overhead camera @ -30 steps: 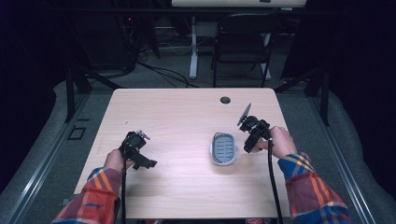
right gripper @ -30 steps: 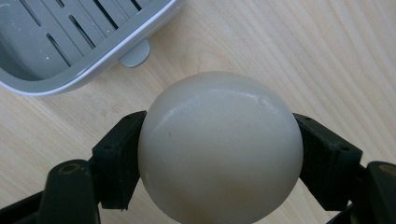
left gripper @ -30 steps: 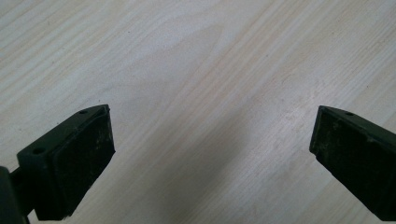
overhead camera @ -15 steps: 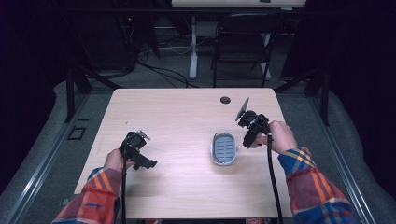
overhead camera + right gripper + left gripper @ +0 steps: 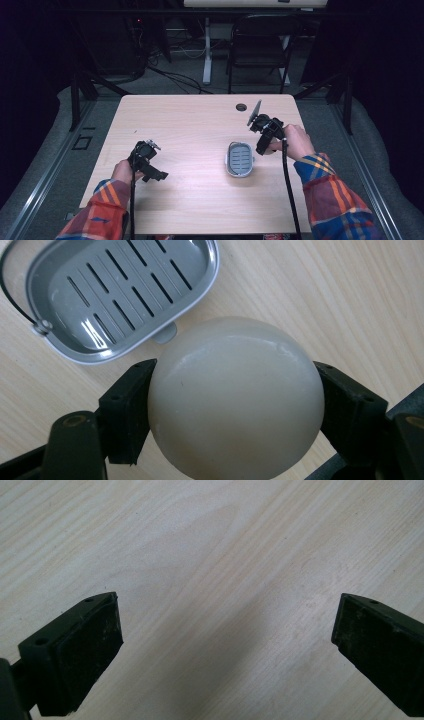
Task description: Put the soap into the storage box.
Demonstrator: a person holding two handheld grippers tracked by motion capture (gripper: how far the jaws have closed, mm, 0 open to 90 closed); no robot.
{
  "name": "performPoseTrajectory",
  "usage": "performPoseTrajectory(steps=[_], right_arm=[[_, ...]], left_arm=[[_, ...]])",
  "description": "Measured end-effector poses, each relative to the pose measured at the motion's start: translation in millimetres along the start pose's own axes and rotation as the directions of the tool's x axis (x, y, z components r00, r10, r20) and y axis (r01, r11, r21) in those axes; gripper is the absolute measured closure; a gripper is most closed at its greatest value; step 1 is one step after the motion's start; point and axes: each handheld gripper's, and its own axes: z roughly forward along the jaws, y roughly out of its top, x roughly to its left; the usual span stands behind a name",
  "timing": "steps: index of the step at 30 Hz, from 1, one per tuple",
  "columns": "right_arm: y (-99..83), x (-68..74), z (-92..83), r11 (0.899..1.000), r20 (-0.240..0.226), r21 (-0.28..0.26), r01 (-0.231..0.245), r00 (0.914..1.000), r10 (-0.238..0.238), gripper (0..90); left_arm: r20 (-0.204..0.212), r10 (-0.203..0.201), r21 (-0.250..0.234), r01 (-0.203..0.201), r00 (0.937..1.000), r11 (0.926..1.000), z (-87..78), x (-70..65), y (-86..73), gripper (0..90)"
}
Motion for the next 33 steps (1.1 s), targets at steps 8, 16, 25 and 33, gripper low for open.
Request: performPoseTrajectory(steps=[8,16,25,33], right_arm=[[13.0,7.0,-5.0,1.0,0.007,-0.004,0.026,0.9996,-0.026,23.8],[24.1,14.2,-6.6,0.999,0.0,-0.006,0.052,0.9986,-0.052,23.8],[34.8,23.5,-3.5,0.997,-0.011,-0.003,0.075,0.9971,-0.075,23.8],[44.7,34.6,1.9,0.995,-0.03,-0.012,0.098,0.9947,-0.098,23.8]], left_arm=[[-0.001,0.001,0.002,-0.001,1.0,1.0,0.2,-0.2,0.0,0.0],[-0.003,0.003,0.002,-0.003,1.0,1.0,0.3,-0.4,0.1,0.0],[-0.002,0.006,0.007,-0.006,1.0,1.0,0.5,-0.4,0.4,0.0],[0.0,0.002,0.006,-0.002,1.0,1.0,0.7,-0.6,0.1,0.0]])
